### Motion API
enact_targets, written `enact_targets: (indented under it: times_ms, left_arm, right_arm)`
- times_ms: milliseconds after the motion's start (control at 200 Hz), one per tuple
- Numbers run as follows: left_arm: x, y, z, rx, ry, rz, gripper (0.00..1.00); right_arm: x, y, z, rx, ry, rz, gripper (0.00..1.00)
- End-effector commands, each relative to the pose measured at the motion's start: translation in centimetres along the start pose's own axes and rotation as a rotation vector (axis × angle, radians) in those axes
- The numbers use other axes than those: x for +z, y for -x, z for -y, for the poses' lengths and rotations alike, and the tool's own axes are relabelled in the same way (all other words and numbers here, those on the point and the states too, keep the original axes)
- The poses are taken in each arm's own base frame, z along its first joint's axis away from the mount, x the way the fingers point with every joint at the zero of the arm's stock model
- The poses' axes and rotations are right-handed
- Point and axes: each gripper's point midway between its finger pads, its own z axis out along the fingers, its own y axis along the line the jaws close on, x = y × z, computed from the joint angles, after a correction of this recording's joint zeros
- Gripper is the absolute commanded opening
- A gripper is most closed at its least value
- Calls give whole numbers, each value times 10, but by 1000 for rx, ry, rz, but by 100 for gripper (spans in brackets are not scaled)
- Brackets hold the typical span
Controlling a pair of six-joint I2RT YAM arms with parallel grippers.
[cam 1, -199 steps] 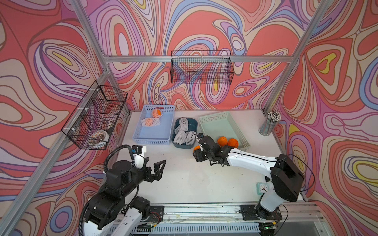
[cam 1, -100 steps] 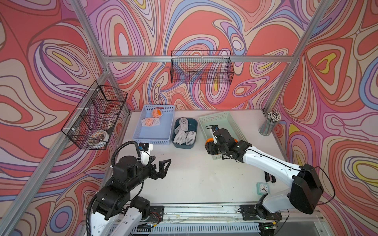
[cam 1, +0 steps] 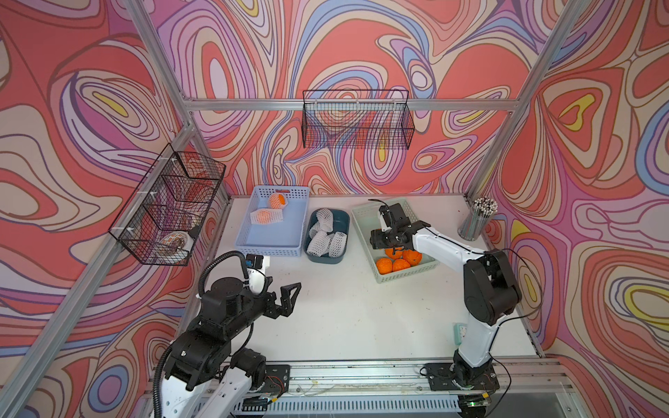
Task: Remove foam nets from oranges
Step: Place the orange in the basket.
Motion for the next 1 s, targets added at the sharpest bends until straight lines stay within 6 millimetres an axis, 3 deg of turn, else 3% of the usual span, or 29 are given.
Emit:
enact_targets:
  times_ms: [0,185,411,741,997]
  left_arm:
    - [1,-6,-6,16,28,-9,100]
    - [2,-7,-8,12,37,-15,100]
    - [5,-8,-11,3,53,-23,100]
    - [7,-7,-15,-12,73,-25,100]
    - [22,-10,-18,-75,87,-77,100]
  right_arm:
    - [13,1,-1,-16,28,-42,59]
    - [31,-6,-2,-10,49,-94,59]
    - [37,-15,-2,10,66,-126,59]
    - [17,-10,-4,11,74,-105,73]
    - [-4,-4,-12,14,117,-73,81]
